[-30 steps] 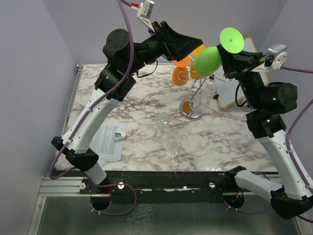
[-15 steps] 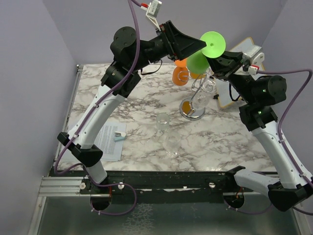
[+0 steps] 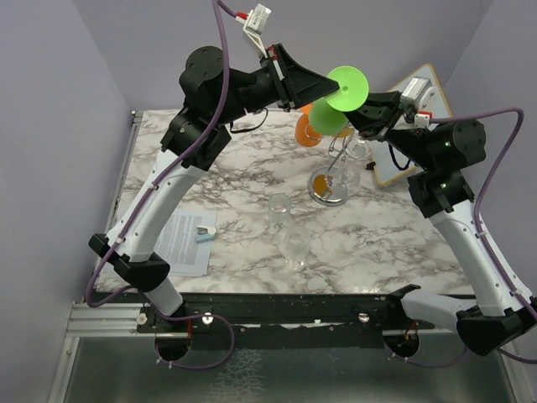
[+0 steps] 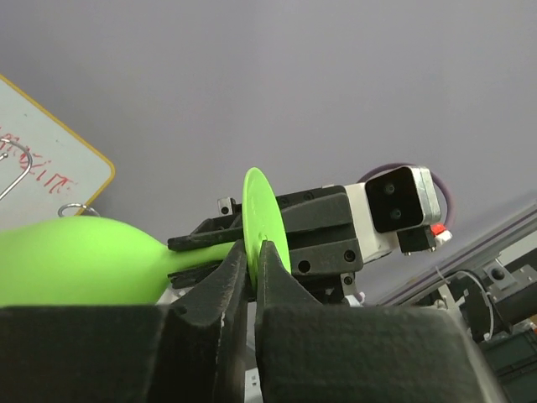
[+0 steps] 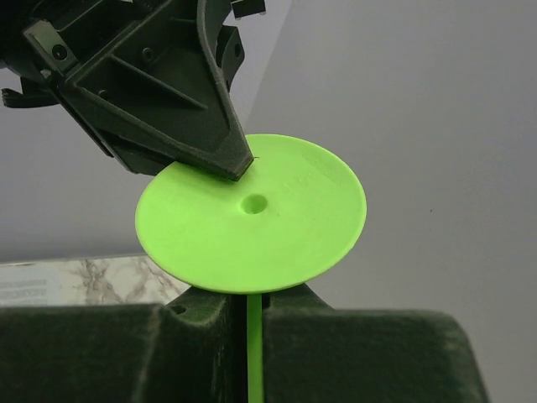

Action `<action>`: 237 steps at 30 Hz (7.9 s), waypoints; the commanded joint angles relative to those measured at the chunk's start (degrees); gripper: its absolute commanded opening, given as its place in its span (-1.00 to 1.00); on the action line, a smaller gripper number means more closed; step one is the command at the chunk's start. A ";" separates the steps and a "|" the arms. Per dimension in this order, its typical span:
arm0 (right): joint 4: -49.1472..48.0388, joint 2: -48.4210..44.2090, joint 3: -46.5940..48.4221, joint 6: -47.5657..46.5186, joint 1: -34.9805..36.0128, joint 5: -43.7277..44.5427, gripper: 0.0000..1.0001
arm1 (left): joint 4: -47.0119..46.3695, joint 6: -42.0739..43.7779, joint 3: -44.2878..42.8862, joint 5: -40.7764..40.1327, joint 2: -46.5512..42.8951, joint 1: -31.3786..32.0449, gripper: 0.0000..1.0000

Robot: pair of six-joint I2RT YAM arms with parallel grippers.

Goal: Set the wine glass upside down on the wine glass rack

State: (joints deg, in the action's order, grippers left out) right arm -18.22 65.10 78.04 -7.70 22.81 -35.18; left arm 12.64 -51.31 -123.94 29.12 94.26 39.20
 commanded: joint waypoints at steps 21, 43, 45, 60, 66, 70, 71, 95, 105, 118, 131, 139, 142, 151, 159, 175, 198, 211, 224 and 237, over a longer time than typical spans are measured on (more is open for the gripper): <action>6.53 -12.54 -6.32 12.53 0.13 5.97 0.39 | 13.15 4.16 20.42 -36.05 -17.15 -2.29 -1.00; 3.98 -16.67 -10.19 13.37 0.11 26.33 0.36 | -2.52 -15.75 36.11 -6.43 -9.45 -2.20 -1.00; 4.17 -16.74 -10.19 13.16 0.13 27.50 0.35 | -3.00 -15.82 35.15 -5.87 -8.20 -2.20 -1.00; 7.50 -18.04 -10.61 13.40 0.13 31.18 0.32 | -7.02 -16.83 27.27 -7.16 0.86 -2.20 -1.00; 7.92 -18.54 -10.72 14.33 0.16 31.14 0.32 | -5.56 -14.33 26.16 -12.83 1.65 -2.29 -1.00; 8.53 -18.75 -10.47 14.54 0.13 31.22 0.31 | -4.33 -13.27 26.24 -16.38 1.36 -2.31 -1.00; 8.70 -18.73 -10.52 14.56 0.12 31.22 0.31 | -3.73 -12.80 26.36 -17.68 1.03 -2.29 -1.00; 10.48 -20.05 -10.96 15.70 0.16 31.63 0.31 | -11.12 -17.87 33.54 -16.97 -1.61 -4.43 -1.00; 12.83 -20.88 -11.80 17.01 0.17 32.13 0.31 | -9.51 -17.49 39.18 -16.84 -6.80 -4.83 -1.00; 15.79 -21.48 -13.33 21.81 0.03 34.23 0.29 | -10.70 -17.74 40.00 -8.82 -6.37 -4.92 -1.00; 25.82 -21.81 -11.04 28.35 0.11 43.80 0.27 | -1.69 -10.64 38.62 -5.86 -7.67 -4.99 -0.09; 38.71 -24.66 -8.59 37.25 0.13 50.96 0.27 | 1.79 -5.69 43.02 -5.13 -14.16 -5.01 0.36; 44.85 -25.78 -8.04 42.23 0.10 52.26 0.27 | 4.07 -1.29 45.31 -6.08 -18.55 -5.01 0.53; 66.09 -28.50 -9.66 58.22 0.10 53.57 0.21 | 13.71 16.82 50.55 -4.44 -28.81 -2.98 0.72; 78.66 -32.53 -17.04 71.68 0.11 56.25 0.17 | 16.54 23.22 53.88 -8.74 -27.74 11.41 0.48; 75.12 -34.12 -33.49 84.07 0.13 43.56 0.18 | 21.01 23.63 51.54 -23.16 -15.68 24.20 0.13; 71.13 -30.93 -36.51 84.42 0.14 42.21 0.17 | 25.10 26.42 44.36 -28.66 -13.92 24.90 0.13; 71.88 -30.72 -36.55 84.69 0.09 42.69 0.16 | 28.92 26.15 46.38 -33.31 -9.10 24.90 0.02; 70.84 -31.45 -38.18 86.19 0.09 41.04 0.16 | 28.94 26.98 46.51 -30.86 -5.25 24.96 -0.33; 65.54 -33.09 -43.70 104.76 0.09 27.99 0.16 | 23.45 29.15 43.20 -30.30 -4.69 26.35 -1.00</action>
State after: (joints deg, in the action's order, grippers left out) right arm 49.95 32.56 36.07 86.72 22.65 -0.43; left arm 40.29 -23.29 -79.02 -1.32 90.24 64.20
